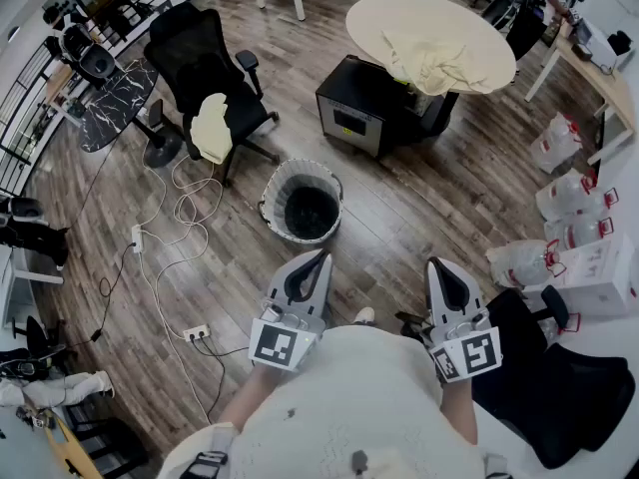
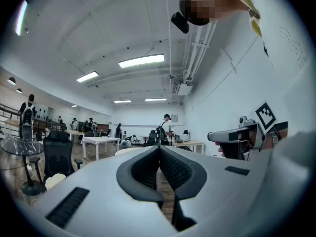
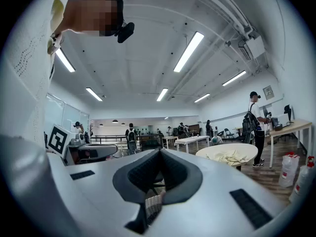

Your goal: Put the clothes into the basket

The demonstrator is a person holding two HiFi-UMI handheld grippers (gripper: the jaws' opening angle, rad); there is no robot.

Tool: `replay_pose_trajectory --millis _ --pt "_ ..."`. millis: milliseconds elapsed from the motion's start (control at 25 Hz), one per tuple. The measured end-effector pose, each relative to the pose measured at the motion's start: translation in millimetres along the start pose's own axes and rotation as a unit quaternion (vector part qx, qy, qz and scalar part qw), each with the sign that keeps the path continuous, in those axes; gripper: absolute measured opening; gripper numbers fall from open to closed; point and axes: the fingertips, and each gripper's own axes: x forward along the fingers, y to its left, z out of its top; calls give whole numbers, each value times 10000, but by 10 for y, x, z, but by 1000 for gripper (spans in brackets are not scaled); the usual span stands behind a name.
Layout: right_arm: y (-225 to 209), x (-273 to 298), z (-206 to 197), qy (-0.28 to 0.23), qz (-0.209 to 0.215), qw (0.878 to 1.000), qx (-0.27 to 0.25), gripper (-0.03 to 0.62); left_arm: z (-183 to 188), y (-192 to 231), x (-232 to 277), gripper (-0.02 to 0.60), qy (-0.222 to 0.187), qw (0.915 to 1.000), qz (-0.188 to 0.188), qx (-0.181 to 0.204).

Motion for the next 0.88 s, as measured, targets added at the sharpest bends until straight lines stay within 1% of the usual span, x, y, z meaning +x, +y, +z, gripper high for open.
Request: replay_pose_trajectory --millis 120,280,400,680,800,880 --pt "-96 -45 30 -97 9 9999 50 6 14 -36 47 20 -8 9999 104 -96" --pt "-153 -48 19 -145 30 9998 92 6 42 -53 105 20 -66 9998 146 -101" --pt "-163 -84 -6 -138 31 9998 142 6 12 -87 71 20 -31 9998 154 -117" --pt "-267 -293 -53 -140 -2 9997 192 6 -124 -283 123 20 63 9999 60 -136" --pt "-337 -449 -37 -195 17 9994 297 6 -131 -433 218 20 60 9998 -55 -167" --pt "-405 -530 -39 -182 -55 9993 333 6 -142 -519 285 20 67 9998 -150 -109"
